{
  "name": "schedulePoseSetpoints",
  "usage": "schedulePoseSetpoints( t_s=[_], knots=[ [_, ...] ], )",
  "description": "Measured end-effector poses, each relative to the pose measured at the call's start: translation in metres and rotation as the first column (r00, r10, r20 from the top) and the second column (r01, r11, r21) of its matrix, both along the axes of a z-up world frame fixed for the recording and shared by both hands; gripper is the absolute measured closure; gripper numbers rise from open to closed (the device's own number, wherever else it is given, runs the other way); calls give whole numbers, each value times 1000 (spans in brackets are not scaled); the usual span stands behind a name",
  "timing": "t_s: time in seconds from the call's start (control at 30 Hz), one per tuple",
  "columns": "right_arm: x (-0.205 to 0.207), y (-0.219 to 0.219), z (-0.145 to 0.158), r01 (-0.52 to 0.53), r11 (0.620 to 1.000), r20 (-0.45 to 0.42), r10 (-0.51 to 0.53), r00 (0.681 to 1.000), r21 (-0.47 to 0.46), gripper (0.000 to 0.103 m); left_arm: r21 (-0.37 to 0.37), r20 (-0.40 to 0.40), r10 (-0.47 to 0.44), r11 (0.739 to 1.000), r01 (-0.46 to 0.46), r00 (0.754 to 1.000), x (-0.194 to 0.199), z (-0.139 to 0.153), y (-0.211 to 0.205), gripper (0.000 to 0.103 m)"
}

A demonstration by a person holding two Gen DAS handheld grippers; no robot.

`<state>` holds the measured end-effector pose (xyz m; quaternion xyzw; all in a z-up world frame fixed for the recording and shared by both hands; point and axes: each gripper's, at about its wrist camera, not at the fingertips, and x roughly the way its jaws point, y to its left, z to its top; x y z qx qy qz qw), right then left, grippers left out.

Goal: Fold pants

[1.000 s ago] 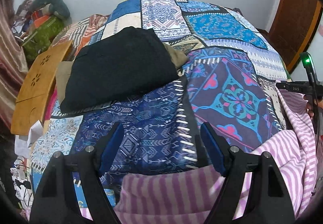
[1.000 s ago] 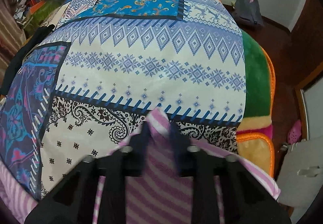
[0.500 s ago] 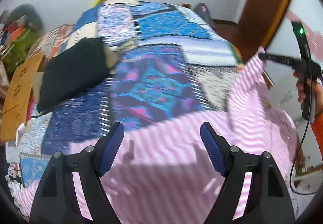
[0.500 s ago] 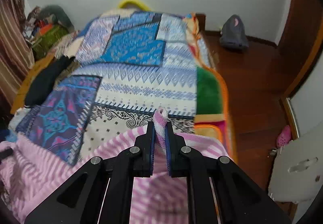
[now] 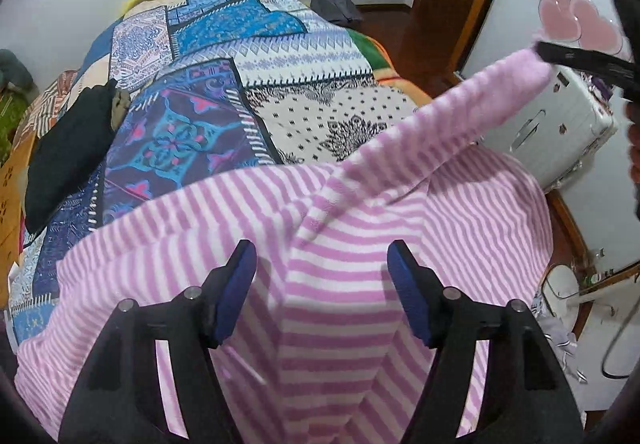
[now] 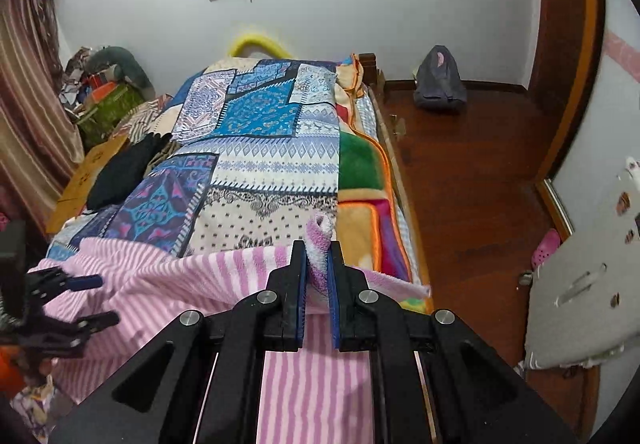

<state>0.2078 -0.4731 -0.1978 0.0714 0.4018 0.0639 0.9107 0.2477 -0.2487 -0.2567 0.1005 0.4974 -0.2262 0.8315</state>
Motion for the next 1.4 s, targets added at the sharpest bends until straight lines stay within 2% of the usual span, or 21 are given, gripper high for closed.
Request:
schedulePoseSetpoints(
  t_s=[0.03, 0.1, 0.17, 0.2, 0.3, 0.33, 0.37, 0.53, 0.67, 0.87, 1.1, 1.4],
  knots=[
    [-7, -1, 1, 0, 1000, 6, 0, 1000, 3, 95, 2, -3, -1, 1000, 1, 1000, -1, -3, -1, 36],
    [-20, -4, 2, 3, 1000, 15, -3, 1000, 5, 95, -2, -19, -3, 1000, 3, 1000, -3, -8, -4, 45],
    [-28, -7, 2, 5, 1000, 20, -5, 1000, 3, 95, -1, -42, -7, 1000, 7, 999, -3, -14, -7, 60],
    [-31, -9, 2, 8, 1000, 22, -8, 1000, 3, 95, 9, -41, -4, 1000, 4, 999, -3, -16, -9, 64],
    [-36, -15, -3, 20, 1000, 22, -20, 1000, 12, 95, 27, -31, 5, 1000, -4, 1000, -3, -19, -12, 83],
    [-37, -16, -4, 25, 999, 21, -25, 999, 20, 95, 29, -31, 4, 1000, -3, 1000, -3, -19, -13, 95],
    [-40, -18, -5, 29, 999, 22, -29, 999, 26, 95, 27, -35, 0, 1000, 1, 999, -3, -18, -13, 97],
    [-53, -30, -8, 50, 997, 25, -52, 998, 51, 95, -11, -17, -27, 1000, 27, 1000, -18, 0, -15, 98],
    [-69, -40, -9, 72, 995, 28, -73, 997, 67, 95, -20, 22, -86, 996, 87, 996, -44, 21, -24, 98],
    [-101, -55, -17, 108, 990, 13, -110, 994, 93, 95, -21, 41, -166, 986, 167, 985, -83, 35, -37, 98],
    [-135, -62, -54, 153, 982, -60, -147, 987, 109, 95, -3, -15, -224, 975, 224, 974, -116, 12, -47, 98],
    [-156, -60, -118, 214, 972, -169, -196, 966, 94, 94, 2, -76, -214, 977, 214, 974, -131, -17, -48, 98]
  ],
)
